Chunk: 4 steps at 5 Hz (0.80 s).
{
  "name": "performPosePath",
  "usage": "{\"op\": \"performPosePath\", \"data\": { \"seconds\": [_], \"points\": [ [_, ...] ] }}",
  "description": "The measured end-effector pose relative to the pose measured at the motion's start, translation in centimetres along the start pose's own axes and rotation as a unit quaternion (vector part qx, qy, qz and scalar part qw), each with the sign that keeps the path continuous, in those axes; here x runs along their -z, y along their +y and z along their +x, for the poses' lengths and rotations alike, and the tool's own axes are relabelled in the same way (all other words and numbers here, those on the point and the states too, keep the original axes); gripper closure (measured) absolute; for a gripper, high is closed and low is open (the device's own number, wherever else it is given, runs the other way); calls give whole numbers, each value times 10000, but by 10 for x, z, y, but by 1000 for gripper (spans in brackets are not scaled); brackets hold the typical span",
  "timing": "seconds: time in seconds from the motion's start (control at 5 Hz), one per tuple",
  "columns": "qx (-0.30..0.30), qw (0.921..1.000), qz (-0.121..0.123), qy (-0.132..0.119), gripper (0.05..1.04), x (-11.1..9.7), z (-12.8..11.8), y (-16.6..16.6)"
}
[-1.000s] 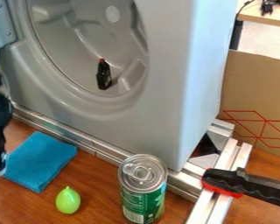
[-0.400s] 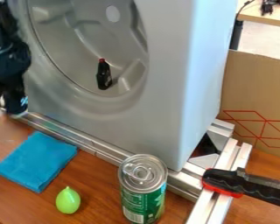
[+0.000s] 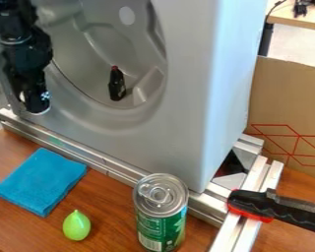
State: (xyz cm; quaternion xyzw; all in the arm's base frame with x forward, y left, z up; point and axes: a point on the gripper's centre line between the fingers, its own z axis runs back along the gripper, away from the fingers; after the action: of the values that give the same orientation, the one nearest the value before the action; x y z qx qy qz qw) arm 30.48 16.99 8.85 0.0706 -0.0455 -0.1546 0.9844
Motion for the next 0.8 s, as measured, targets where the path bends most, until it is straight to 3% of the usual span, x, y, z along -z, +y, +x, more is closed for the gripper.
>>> {"op": "performPosePath", "data": {
  "seconds": [0.4,0.8],
  "points": [
    [26,9997,-252,4,503,7,10,-14],
    [-91,9995,-297,-6,503,6,16,-22]
  ]
}}
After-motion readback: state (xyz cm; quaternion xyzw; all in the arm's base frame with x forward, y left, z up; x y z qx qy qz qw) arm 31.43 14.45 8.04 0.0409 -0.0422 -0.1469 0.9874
